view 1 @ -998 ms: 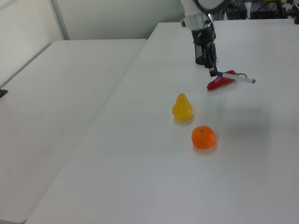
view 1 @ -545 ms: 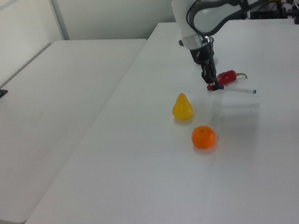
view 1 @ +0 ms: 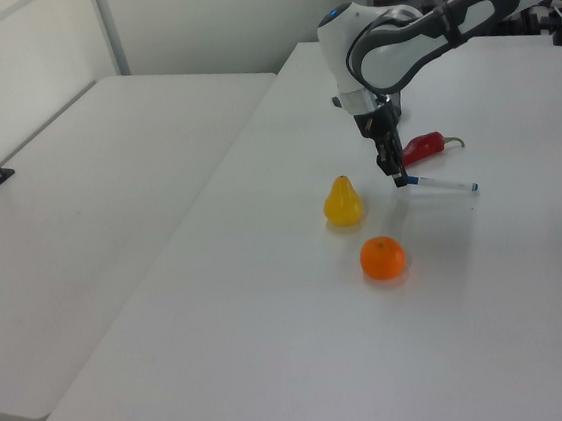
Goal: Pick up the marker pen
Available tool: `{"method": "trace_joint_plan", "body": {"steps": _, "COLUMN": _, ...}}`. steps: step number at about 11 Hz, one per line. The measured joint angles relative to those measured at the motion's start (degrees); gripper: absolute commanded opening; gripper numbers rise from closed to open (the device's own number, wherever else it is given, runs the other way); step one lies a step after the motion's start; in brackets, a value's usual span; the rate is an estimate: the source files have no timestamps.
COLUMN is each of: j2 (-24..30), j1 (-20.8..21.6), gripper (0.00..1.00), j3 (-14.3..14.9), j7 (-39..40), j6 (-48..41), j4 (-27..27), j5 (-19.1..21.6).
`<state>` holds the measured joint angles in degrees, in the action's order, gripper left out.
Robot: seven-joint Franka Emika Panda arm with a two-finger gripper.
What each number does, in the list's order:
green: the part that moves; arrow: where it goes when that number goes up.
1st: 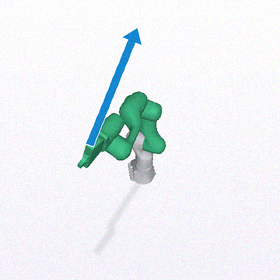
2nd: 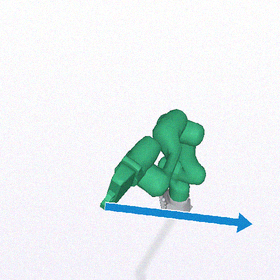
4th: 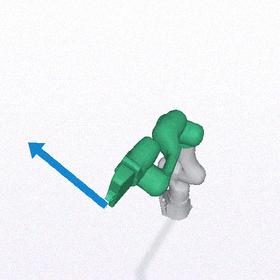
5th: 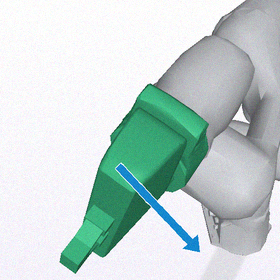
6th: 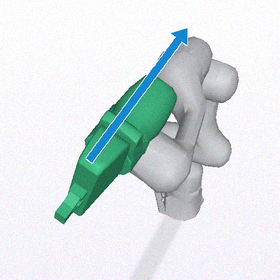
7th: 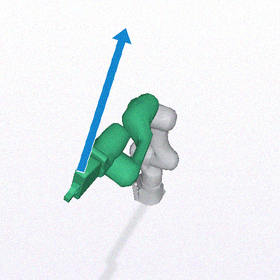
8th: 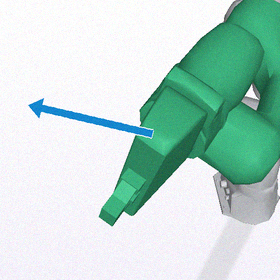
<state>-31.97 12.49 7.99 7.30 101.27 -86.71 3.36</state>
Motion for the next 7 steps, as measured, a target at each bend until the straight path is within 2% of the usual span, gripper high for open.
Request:
{"method": "trace_joint_plan", "body": {"steps": 3, "j2": -0.1, "j1": 0.0, "gripper": 0.43, "j3": 0.0, "j7": 0.0, "j6": 0.3, "j4": 0.0, "j5": 0.0}}
{"method": "trace_joint_plan", "body": {"steps": 6, "j2": -0.1, "j1": 0.0, "gripper": 0.64, "j3": 0.0, "j7": 0.0, "j6": 0.3, "j4": 0.0, "j5": 0.0}}
{"method": "trace_joint_plan", "body": {"steps": 7, "j2": -0.1, "j1": 0.0, "gripper": 0.83, "j3": 0.0, "j7": 0.0, "j6": 0.3, "j4": 0.0, "j5": 0.0}}
